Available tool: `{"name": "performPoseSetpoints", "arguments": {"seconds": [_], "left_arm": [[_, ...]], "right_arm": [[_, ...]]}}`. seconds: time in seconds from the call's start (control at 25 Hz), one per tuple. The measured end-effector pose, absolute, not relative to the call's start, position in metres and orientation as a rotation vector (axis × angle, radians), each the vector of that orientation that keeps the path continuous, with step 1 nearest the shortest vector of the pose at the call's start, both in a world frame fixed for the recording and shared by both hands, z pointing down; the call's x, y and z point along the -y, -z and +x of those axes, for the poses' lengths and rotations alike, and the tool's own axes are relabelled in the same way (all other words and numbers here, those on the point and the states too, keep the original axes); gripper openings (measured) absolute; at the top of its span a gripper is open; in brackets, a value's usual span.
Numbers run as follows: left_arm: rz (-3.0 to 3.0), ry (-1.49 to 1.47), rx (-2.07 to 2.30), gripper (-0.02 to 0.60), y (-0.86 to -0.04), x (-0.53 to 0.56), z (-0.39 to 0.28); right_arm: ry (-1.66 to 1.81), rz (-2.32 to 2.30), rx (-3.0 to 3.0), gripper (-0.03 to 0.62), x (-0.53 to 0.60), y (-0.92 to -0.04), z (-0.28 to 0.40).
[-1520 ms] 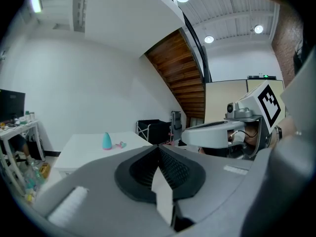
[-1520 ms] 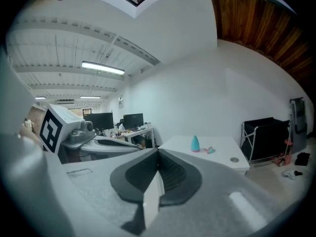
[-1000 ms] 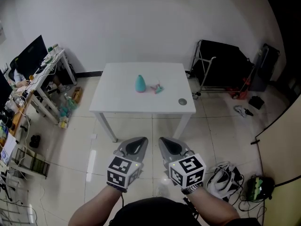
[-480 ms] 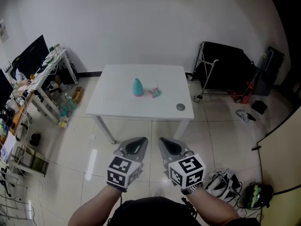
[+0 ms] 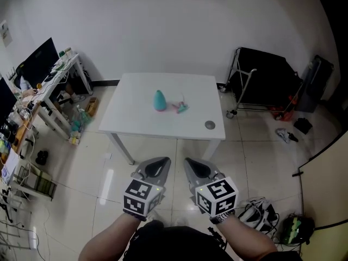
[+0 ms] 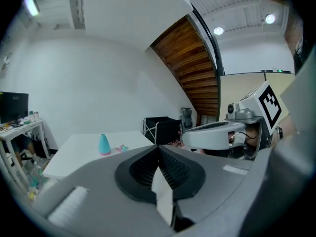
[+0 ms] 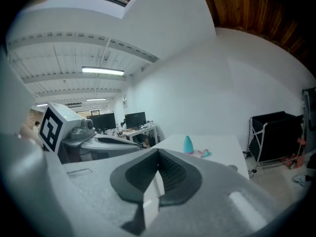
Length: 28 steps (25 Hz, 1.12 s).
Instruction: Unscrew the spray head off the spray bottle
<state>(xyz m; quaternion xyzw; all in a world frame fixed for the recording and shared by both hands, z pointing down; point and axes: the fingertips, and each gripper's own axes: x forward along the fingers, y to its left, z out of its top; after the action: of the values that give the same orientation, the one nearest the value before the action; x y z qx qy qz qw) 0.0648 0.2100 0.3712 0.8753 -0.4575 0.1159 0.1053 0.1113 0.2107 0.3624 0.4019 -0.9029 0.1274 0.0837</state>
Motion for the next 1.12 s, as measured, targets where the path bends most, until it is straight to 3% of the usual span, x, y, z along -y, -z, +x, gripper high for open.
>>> {"name": "performPoseSetpoints", "arguments": {"seconds": [1.12], "left_arm": [[2.618,-0.310,1.228,0.015,-0.388,-0.098,0.027]], "right_arm": [[-0.378,1.288,2.591,-0.009,-0.104,-0.373,0.070]]}}
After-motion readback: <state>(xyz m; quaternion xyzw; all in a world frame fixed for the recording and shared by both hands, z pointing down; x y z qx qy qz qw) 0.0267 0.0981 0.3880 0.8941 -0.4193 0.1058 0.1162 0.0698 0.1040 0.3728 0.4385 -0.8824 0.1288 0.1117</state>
